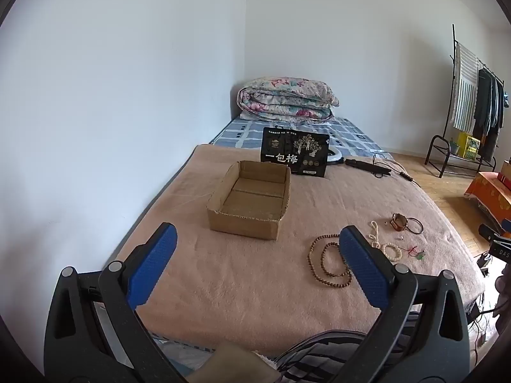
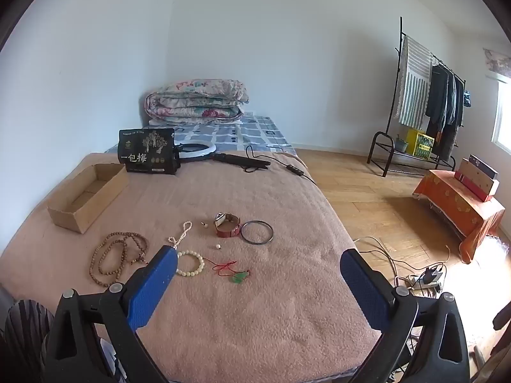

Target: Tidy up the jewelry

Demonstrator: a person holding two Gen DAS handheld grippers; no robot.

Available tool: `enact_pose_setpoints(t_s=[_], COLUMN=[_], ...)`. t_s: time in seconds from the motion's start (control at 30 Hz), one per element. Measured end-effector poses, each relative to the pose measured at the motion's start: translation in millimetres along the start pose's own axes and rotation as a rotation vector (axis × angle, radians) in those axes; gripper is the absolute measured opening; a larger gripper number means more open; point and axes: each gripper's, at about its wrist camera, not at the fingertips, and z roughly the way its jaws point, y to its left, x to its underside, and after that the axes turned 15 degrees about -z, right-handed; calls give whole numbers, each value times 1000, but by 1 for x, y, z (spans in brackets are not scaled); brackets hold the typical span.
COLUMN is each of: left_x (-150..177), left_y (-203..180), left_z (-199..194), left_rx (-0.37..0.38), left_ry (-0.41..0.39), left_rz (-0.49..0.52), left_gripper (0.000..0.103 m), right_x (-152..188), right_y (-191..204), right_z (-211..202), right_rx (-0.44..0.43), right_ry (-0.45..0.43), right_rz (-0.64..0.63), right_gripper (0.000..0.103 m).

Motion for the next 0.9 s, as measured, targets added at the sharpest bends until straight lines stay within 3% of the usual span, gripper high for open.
enact_pose_setpoints(t_s=[0.9], left_x=[-11], left_y=[-5], left_z=[4], left_rx=[-12], left_ry=[-22], left_rz=[11], left_gripper=[103], right_x=[-16], right_y=[-6], right_z=[3], right_rx=[30], right_ry=[-7], right_rz=[17], right_gripper=[103])
